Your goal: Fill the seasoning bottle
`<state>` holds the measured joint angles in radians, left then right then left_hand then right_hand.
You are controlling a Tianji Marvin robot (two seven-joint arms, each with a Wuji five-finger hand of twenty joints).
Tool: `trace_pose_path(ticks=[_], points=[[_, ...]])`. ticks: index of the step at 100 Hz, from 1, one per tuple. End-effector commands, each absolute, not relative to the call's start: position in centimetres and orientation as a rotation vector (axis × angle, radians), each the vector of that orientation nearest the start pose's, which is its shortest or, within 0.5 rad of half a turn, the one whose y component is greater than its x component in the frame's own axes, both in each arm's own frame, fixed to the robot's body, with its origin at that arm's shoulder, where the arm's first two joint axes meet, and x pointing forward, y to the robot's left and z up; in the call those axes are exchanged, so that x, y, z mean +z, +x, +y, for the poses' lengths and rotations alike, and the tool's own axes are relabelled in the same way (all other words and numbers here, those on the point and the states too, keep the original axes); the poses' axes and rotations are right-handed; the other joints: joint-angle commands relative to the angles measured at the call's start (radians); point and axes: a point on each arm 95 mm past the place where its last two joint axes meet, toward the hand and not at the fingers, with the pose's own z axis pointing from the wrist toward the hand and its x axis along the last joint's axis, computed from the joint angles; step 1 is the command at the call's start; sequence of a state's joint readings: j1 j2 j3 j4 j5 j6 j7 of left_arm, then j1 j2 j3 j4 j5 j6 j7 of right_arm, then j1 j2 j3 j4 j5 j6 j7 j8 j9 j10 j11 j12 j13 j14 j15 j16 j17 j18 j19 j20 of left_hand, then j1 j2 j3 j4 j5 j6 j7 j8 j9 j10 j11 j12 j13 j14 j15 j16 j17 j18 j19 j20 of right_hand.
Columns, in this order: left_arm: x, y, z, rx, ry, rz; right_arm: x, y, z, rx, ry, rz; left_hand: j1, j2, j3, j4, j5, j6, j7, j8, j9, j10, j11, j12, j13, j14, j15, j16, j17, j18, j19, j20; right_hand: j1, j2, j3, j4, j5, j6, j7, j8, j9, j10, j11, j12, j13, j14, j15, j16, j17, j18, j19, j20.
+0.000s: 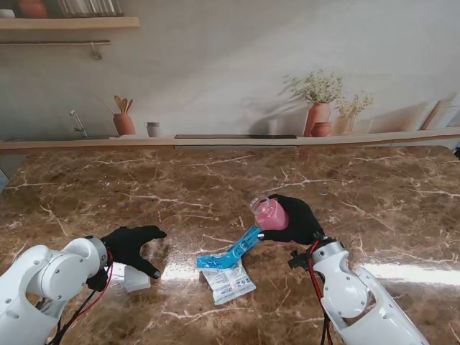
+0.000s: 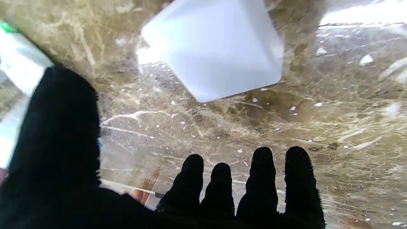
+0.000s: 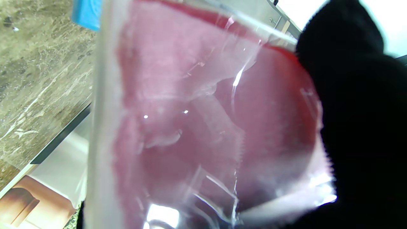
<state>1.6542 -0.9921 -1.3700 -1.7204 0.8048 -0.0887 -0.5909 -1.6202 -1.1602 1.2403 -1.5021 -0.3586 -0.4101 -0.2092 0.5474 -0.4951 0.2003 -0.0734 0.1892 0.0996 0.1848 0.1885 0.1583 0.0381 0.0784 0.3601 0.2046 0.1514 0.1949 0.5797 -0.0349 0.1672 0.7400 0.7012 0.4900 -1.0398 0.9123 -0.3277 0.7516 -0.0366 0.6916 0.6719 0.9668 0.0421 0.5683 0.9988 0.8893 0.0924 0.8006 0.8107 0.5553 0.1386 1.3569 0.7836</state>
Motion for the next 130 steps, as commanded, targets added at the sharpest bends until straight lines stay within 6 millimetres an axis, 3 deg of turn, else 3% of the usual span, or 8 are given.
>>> trace_pose_path(ticks=[1,12,22,34,50,83,121,130], points=[[-34.2,36.9,5.4,-1.161,-1.571,1.975,-33.7,37.6,0.9,-2.597,-1.822,-1.103,0.034,0.021,-0.047,0.015,-0.054,-0.061,-0.191,0.014,-0.042,-0.028,-0.064,-0.047,-0.045,-0.033,-0.025,-0.011,-0.017,-0.019,-0.027,0.021,0.257,0.358,0.263,0.057,0.197,-0.292,0.205,0.138,0.092,-0.163,0.086,0.017,0.129,-0.101,0.198,0.028,0.010,-0.016,0.051,0.001],[-34.7,36.9,5.6,-1.115,-1.537,2.011,-33.5,37.3,0.9,-2.613,-1.815,-1.090,0.050,0.020,-0.058,0.021,-0.056,-0.031,-0.218,-0.031,-0.047,-0.028,-0.088,-0.141,-0.058,-0.038,-0.025,-0.007,-0.015,-0.042,-0.035,0.031,0.257,0.357,0.265,0.056,0.198,-0.293,0.206,0.138,0.092,-0.163,0.087,0.017,0.129,-0.102,0.197,0.029,0.010,-0.016,0.051,0.000],[-35.1,36.8,5.7,-1.084,-1.529,2.024,-33.4,37.1,1.0,-2.616,-1.812,-1.076,0.052,0.005,-0.052,0.019,-0.052,-0.012,-0.198,-0.023,-0.045,-0.027,-0.072,-0.133,-0.049,-0.039,-0.018,-0.002,-0.012,-0.042,-0.032,0.036,0.257,0.355,0.266,0.056,0.198,-0.293,0.206,0.138,0.093,-0.163,0.087,0.017,0.129,-0.101,0.197,0.029,0.010,-0.016,0.051,0.000],[-35.5,36.5,5.8,-1.059,-1.507,2.041,-33.5,36.9,1.1,-2.613,-1.815,-1.068,0.011,-0.035,0.066,0.002,-0.057,-0.001,-0.190,0.120,-0.044,-0.021,-0.059,-0.051,-0.040,-0.039,-0.005,0.026,-0.015,-0.054,-0.034,0.038,0.256,0.356,0.267,0.056,0.199,-0.294,0.206,0.138,0.092,-0.165,0.087,0.018,0.130,-0.101,0.196,0.030,0.009,-0.016,0.051,-0.001],[-35.7,36.0,6.0,-1.034,-1.470,2.058,-33.6,36.8,1.0,-2.610,-1.817,-1.050,-0.022,-0.055,0.145,-0.011,-0.062,0.006,-0.169,0.193,-0.042,-0.016,-0.037,0.044,-0.039,-0.038,0.007,0.048,-0.024,-0.063,-0.038,0.035,0.256,0.355,0.269,0.055,0.198,-0.294,0.205,0.137,0.093,-0.164,0.086,0.018,0.128,-0.101,0.195,0.031,0.007,-0.015,0.048,-0.002],[-35.8,34.5,6.5,-1.088,-1.446,2.027,-33.8,36.7,1.1,-2.602,-1.827,-1.030,-0.029,-0.024,0.098,-0.009,-0.072,-0.014,-0.122,0.339,-0.041,-0.025,-0.009,0.158,-0.007,-0.038,0.023,0.062,-0.016,-0.067,-0.024,0.032,0.254,0.357,0.269,0.054,0.199,-0.294,0.205,0.137,0.092,-0.164,0.087,0.019,0.127,-0.101,0.194,0.032,0.005,-0.014,0.044,-0.004],[-35.5,33.2,7.4,-1.086,-1.417,2.039,-33.9,36.7,1.3,-2.585,-1.827,-1.033,0.009,-0.030,0.054,0.001,-0.064,-0.015,-0.163,0.304,-0.041,-0.033,-0.022,0.119,-0.001,-0.043,0.014,0.047,-0.025,-0.076,-0.034,0.022,0.254,0.356,0.269,0.054,0.200,-0.294,0.206,0.138,0.092,-0.163,0.086,0.019,0.126,-0.102,0.192,0.033,0.002,-0.013,0.039,-0.005],[-35.6,32.9,7.6,-1.070,-1.396,2.050,-33.9,36.7,1.4,-2.583,-1.826,-1.035,-0.022,-0.065,0.149,-0.013,-0.068,-0.020,-0.147,0.319,-0.038,-0.034,-0.012,0.128,0.002,-0.043,0.018,0.052,-0.026,-0.082,-0.036,0.020,0.255,0.357,0.269,0.054,0.200,-0.294,0.206,0.138,0.092,-0.163,0.086,0.019,0.126,-0.102,0.192,0.033,0.002,-0.013,0.039,-0.005]])
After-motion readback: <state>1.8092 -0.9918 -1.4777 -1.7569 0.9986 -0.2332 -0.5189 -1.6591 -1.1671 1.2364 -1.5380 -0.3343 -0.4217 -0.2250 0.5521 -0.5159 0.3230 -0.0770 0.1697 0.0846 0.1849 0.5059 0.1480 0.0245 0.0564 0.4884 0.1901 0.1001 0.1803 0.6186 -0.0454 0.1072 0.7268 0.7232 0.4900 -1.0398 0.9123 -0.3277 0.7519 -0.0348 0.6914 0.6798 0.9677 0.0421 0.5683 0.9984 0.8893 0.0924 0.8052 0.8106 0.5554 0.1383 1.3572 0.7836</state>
